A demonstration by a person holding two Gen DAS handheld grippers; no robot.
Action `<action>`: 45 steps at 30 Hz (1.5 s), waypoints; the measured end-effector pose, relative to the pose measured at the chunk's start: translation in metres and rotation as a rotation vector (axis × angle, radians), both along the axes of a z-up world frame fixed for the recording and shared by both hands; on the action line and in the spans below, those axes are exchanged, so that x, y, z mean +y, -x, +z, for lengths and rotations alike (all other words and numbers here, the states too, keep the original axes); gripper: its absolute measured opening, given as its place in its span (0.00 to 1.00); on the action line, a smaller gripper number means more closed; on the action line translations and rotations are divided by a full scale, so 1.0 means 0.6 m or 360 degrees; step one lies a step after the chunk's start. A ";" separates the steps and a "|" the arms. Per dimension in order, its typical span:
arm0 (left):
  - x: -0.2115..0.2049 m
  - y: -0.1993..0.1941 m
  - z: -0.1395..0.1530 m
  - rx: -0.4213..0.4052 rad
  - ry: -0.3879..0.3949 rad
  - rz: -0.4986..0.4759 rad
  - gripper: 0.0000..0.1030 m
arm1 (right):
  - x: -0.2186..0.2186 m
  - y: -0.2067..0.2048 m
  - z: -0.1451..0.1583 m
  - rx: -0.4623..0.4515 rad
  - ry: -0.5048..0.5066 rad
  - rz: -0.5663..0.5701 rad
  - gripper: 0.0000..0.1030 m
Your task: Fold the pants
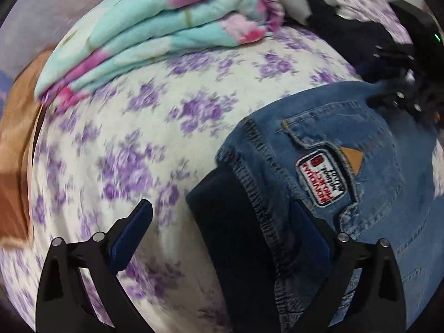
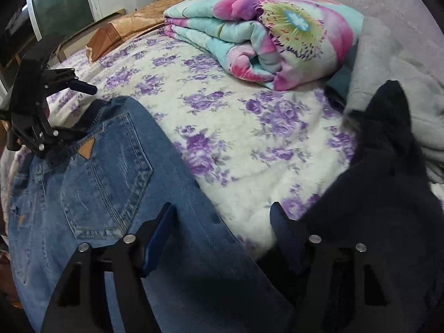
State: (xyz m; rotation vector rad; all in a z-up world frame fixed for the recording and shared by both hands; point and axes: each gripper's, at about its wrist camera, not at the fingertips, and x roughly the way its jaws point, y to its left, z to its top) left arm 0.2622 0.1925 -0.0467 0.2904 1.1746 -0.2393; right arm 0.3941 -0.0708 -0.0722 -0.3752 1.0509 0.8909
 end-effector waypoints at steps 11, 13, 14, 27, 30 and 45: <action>-0.003 -0.011 0.006 0.0077 0.0099 -0.0178 0.33 | 0.012 0.017 0.009 0.0197 -0.0142 0.0028 0.09; 0.013 0.012 0.045 -0.0026 0.0074 -0.0125 0.17 | -0.004 0.035 0.042 0.0206 -0.0235 0.0024 0.08; 0.021 0.028 0.070 -0.0063 0.0134 -0.0114 0.17 | -0.013 0.047 0.061 0.0196 -0.0278 0.0038 0.08; -0.026 0.310 0.203 -0.0464 0.0139 -0.0293 0.17 | -0.077 0.355 0.140 0.0103 -0.0363 0.0295 0.09; -0.029 0.340 0.187 -0.0445 0.0154 -0.0191 0.39 | -0.063 0.387 0.097 0.0101 -0.0276 0.0281 0.09; 0.006 0.281 0.128 0.0128 0.0735 0.0784 0.89 | -0.060 0.394 0.049 0.0124 -0.0256 0.0209 0.12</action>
